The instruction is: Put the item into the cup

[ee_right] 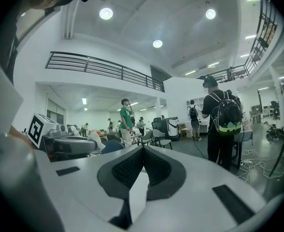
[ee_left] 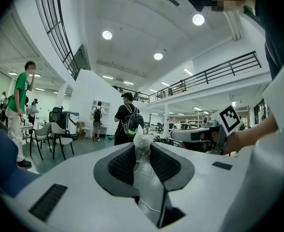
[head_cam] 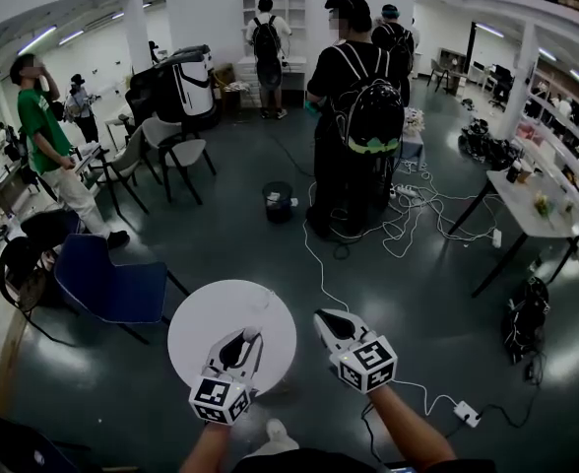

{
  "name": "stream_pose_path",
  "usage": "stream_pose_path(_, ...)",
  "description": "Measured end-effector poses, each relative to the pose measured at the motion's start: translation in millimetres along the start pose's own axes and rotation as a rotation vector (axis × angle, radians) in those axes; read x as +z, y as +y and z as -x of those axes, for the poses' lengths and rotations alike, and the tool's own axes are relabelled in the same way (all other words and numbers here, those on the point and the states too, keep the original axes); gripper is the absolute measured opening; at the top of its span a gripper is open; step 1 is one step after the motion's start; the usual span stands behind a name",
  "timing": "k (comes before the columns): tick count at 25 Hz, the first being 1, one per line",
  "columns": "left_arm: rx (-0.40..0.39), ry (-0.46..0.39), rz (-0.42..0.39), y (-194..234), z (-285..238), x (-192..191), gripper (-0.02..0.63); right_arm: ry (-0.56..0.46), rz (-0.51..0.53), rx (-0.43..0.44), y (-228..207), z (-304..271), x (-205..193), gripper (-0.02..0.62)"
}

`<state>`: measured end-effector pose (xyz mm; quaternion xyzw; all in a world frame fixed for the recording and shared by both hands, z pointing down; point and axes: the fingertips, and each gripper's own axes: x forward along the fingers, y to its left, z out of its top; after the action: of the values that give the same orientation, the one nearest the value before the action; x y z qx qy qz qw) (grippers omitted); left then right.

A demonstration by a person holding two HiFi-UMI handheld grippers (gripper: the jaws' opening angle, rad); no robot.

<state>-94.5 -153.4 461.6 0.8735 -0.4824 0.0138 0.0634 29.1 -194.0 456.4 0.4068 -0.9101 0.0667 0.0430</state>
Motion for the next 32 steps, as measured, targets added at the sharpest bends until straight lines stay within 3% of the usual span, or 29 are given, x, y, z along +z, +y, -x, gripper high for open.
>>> stream_pose_path(18, -0.043, 0.001, 0.033, 102, -24, 6, 0.1, 0.04, 0.03, -0.057, 8, -99, 13, 0.017)
stream_pose_path(32, -0.087, 0.034, -0.013, 124, -30, -9, 0.1, 0.047, 0.034, -0.067, 21, -132, 9, 0.017)
